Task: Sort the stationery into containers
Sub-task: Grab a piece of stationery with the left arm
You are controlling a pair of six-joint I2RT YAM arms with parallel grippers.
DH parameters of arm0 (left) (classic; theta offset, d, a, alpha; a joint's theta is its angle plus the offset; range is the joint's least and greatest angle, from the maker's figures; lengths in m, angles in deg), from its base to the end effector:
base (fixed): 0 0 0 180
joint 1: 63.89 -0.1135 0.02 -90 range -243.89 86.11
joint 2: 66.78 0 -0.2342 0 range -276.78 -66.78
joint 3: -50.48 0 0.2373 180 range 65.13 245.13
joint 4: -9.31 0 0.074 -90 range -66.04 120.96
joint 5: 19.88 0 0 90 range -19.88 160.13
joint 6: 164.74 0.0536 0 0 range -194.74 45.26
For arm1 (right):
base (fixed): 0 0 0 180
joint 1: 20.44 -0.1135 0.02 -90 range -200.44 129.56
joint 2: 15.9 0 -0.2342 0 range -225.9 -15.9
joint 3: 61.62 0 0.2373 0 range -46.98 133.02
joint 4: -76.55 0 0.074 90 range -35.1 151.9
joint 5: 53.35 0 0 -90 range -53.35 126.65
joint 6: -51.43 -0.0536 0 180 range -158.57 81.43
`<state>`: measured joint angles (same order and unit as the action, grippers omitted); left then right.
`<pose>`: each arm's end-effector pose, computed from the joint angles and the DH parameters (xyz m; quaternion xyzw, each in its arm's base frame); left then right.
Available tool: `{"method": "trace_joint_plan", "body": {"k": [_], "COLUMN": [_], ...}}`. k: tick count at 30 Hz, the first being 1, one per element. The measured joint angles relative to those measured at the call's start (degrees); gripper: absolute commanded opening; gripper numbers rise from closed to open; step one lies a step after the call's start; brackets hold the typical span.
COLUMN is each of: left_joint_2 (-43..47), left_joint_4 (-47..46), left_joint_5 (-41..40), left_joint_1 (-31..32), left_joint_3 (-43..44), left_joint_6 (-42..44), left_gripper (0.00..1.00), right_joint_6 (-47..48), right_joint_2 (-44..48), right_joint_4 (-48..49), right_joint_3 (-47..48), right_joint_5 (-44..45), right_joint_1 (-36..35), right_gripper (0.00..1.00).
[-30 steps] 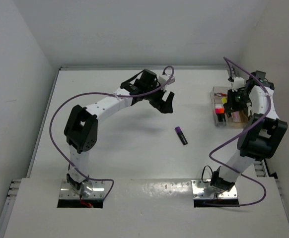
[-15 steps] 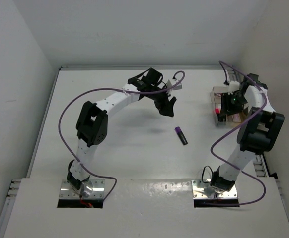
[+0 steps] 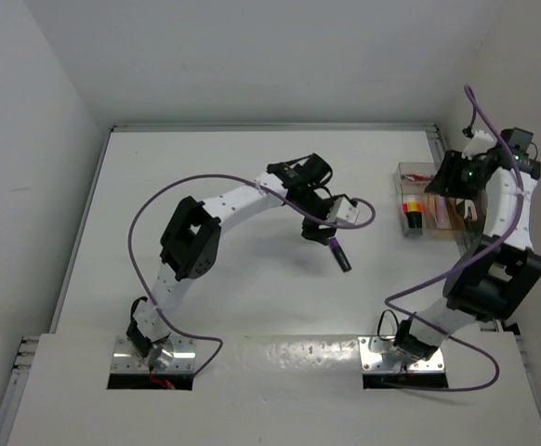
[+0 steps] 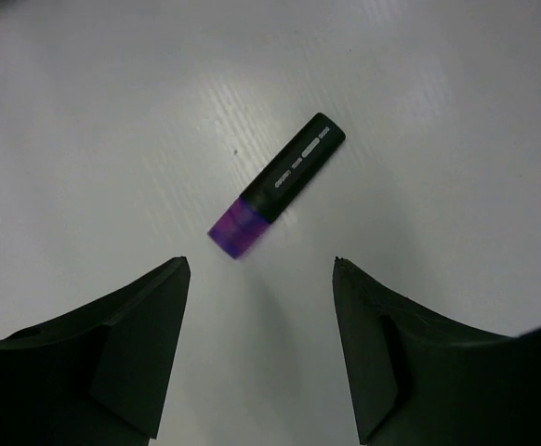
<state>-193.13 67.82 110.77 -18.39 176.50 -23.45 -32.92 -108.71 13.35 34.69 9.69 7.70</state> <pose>0.2943 -0.3493 0.2026 0.7374 0.5300 -0.3214 0.2684 0.3023 -0.1341 0.2568 0.1233 0.9325 0.1414 0.3086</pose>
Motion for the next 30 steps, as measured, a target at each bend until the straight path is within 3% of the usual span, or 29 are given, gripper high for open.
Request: {"method": "trace_joint_plan", "body": {"k": [7,12,30], "left_joint_2": [-7.6,-10.2,-13.6], "left_joint_4": [4.9,6.8,4.3], "left_joint_5": [-2.1,-3.3,-5.3], "left_joint_1": [4.4,5.5,6.3], "left_joint_3": [5.6,5.7,7.9], "left_joint_6": [14.1,18.2,20.5], "left_gripper": [0.68,0.66,0.66], "right_joint_6": [-3.4,-4.2,-3.7], "right_joint_2": [6.2,6.0,7.1], "right_joint_4": [-2.9,-4.9,-7.9], "right_joint_3": [0.3,0.3,0.2], "right_joint_5": [-6.7,-8.9,-11.3], "right_joint_1": [-0.2,0.2,0.3], "right_gripper": [0.48,0.48,0.48]}}
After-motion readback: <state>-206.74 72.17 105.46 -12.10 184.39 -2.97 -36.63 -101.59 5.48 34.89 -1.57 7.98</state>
